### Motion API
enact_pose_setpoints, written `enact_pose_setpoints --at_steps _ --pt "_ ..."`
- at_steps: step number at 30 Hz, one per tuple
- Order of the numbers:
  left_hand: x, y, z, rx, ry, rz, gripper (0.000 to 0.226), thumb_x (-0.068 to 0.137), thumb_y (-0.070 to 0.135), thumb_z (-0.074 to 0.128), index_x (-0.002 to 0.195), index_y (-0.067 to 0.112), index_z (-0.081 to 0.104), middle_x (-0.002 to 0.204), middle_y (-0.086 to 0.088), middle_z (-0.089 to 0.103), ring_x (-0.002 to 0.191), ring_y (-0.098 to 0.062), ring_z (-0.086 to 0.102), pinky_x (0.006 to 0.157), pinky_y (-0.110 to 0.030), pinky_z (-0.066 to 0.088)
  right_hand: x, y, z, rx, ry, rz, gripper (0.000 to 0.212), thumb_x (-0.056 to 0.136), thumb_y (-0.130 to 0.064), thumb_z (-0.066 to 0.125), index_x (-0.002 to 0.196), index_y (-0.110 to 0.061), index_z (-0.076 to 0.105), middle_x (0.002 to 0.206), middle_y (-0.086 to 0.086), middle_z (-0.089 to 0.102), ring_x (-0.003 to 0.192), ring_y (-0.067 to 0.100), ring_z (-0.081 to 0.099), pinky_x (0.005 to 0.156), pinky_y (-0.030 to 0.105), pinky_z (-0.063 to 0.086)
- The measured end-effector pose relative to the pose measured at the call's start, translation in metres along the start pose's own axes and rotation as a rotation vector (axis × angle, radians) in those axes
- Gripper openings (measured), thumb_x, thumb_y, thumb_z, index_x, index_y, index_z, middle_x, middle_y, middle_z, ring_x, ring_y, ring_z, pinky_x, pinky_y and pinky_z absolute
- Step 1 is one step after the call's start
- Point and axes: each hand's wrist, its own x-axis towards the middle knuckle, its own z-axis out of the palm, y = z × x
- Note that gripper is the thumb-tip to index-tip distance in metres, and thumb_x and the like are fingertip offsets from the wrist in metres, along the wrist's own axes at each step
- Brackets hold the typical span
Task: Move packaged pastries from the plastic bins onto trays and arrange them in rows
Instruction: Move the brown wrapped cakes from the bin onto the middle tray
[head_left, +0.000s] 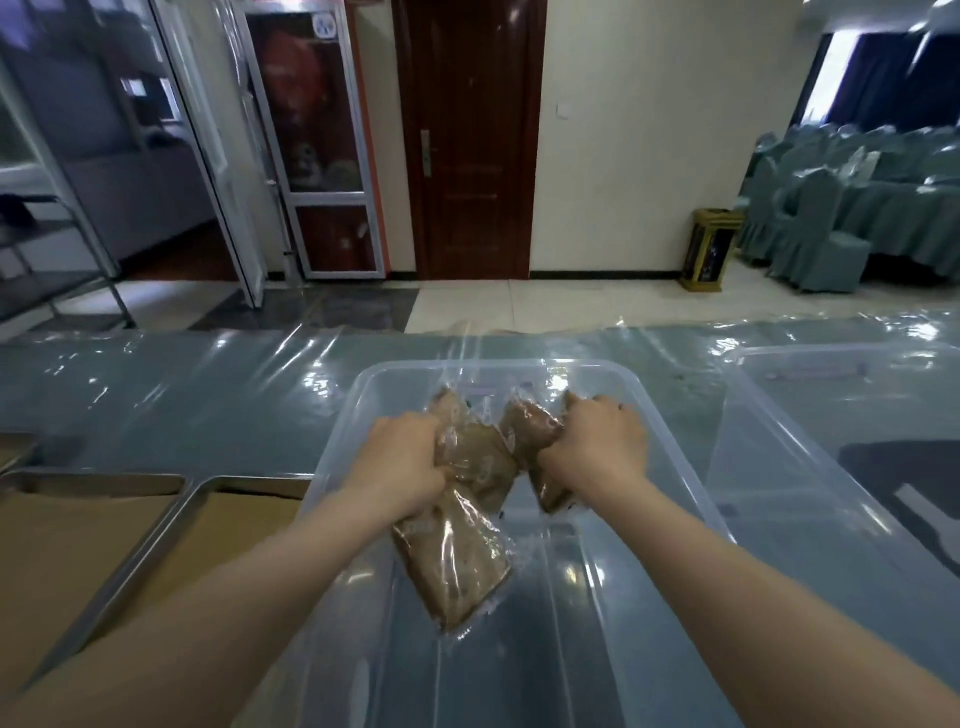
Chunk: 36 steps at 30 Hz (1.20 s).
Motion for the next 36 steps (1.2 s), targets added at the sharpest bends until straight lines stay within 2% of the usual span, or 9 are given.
enact_pose_setpoints --at_steps 5,8,11,14,18,23,28,32,36 --pt "-0.02 -0.018 -0.06 -0.257 0.305 -0.032 0.032 0.073 0.024 0.078 0.066 0.023 0.046 0.071 0.008 0.05 0.066 -0.011 0.048 0.054 -0.027 0.03 -0.023 -0.012 -0.053 0.273 0.305 -0.033 0.037 0.067 -0.051 0.066 0.086 -0.019 0.067 0.099 0.004 0.06 0.1 0.029 0.05 0.083 0.036 0.043" --pt "-0.05 -0.04 -0.078 -0.396 0.447 -0.082 0.039 0.074 0.02 0.077 0.063 0.023 0.041 0.065 0.005 0.046 0.059 -0.006 0.043 0.05 -0.018 0.028 -0.047 -0.039 -0.07 0.418 0.485 -0.189 0.032 0.064 -0.046 0.067 0.083 -0.021 0.063 0.108 -0.002 0.051 0.103 0.019 0.044 0.083 0.016 0.03" --pt "-0.077 -0.067 -0.092 -0.499 0.506 -0.126 0.028 0.076 0.02 0.076 0.07 0.025 0.049 0.069 0.007 0.054 0.06 -0.001 0.049 0.049 -0.01 0.034 -0.067 -0.07 -0.074 0.581 0.454 -0.287 0.025 0.067 -0.034 0.073 0.084 -0.021 0.058 0.106 -0.008 0.042 0.083 -0.007 0.037 0.07 -0.004 0.028" --pt "-0.105 -0.103 -0.11 -0.608 0.536 -0.175 0.024 0.076 0.023 0.076 0.075 0.033 0.054 0.076 0.015 0.061 0.066 0.006 0.056 0.054 -0.009 0.039 -0.084 -0.114 -0.074 0.611 0.419 -0.338 0.028 0.068 -0.029 0.078 0.086 -0.022 0.058 0.109 -0.006 0.045 0.081 -0.008 0.032 0.069 -0.008 0.025" --pt "-0.152 -0.169 -0.122 -0.732 0.594 -0.295 0.018 0.075 0.019 0.076 0.081 0.023 0.06 0.082 -0.001 0.068 0.079 -0.019 0.064 0.073 -0.041 0.053 -0.117 -0.189 -0.064 0.62 0.324 -0.386 0.029 0.067 -0.031 0.079 0.083 -0.022 0.056 0.109 -0.008 0.043 0.078 -0.009 0.04 0.066 -0.005 0.03" --pt "-0.233 -0.265 -0.124 -0.912 0.669 -0.329 0.033 0.076 0.009 0.075 0.077 0.04 0.064 0.073 0.022 0.068 0.066 0.005 0.064 0.055 -0.01 0.047 -0.181 -0.288 -0.028 0.6 0.184 -0.433 0.03 0.068 -0.033 0.079 0.086 -0.025 0.057 0.106 -0.008 0.043 0.079 -0.008 0.031 0.07 -0.005 0.029" --pt "-0.307 -0.371 -0.124 -0.9 0.619 -0.473 0.025 0.074 0.019 0.074 0.082 0.041 0.066 0.078 0.013 0.07 0.074 -0.014 0.068 0.065 -0.041 0.054 -0.242 -0.38 0.037 0.635 -0.007 -0.388 0.029 0.067 -0.04 0.078 0.084 -0.026 0.059 0.105 -0.012 0.044 0.084 -0.001 0.045 0.066 0.008 0.035" --pt "-0.33 -0.432 -0.121 -0.802 0.609 -0.615 0.023 0.076 0.024 0.074 0.083 0.043 0.063 0.08 0.024 0.067 0.074 0.003 0.063 0.064 -0.028 0.047 -0.281 -0.432 0.095 0.8 -0.048 -0.207 0.03 0.067 -0.04 0.079 0.089 -0.03 0.061 0.106 -0.014 0.049 0.098 -0.005 0.048 0.074 0.008 0.038" --pt "-0.344 -0.478 -0.112 -0.787 0.553 -0.768 0.015 0.078 0.027 0.073 0.088 0.023 0.062 0.084 0.007 0.068 0.081 -0.016 0.065 0.075 -0.042 0.052 -0.306 -0.45 0.15 0.978 -0.209 0.105 0.05 0.064 -0.048 0.078 0.107 -0.027 0.064 0.113 -0.007 0.06 0.1 0.011 0.059 0.088 0.036 0.052"
